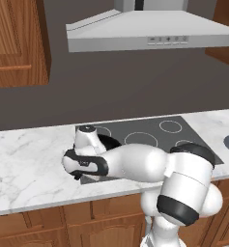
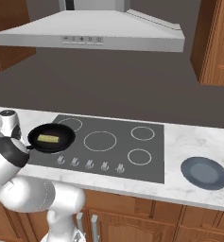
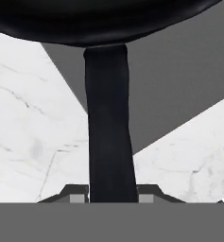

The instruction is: Pick up the butter stick and place it in the pan. Then turn on the burner for the pan.

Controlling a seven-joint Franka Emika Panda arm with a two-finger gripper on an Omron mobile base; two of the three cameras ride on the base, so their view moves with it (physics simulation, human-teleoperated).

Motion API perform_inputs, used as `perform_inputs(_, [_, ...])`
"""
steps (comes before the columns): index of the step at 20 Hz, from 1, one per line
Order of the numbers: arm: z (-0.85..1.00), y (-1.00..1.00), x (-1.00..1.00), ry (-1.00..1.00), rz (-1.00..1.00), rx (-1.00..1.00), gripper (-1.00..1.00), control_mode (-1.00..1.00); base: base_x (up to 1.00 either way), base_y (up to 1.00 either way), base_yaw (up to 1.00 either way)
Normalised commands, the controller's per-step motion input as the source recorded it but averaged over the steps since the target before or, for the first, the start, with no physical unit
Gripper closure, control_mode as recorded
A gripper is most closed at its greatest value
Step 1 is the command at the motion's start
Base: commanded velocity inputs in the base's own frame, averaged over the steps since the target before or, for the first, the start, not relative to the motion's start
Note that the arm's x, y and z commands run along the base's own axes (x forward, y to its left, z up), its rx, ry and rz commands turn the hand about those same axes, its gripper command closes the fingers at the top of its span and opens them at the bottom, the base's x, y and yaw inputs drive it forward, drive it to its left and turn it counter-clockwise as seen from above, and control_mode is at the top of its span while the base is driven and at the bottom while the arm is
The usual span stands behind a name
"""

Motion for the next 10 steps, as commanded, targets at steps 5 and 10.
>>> perform_inputs(5, [-0.08, 0.03, 0.19, 0.0, 0.01, 0.0, 1.0, -1.0, 0.0, 0.0, 0.0])
perform_inputs(10, [-0.2, 0.11, 0.17, 0.0, 0.0, -0.01, 1.0, -1.0, 0.0, 0.0, 0.0])
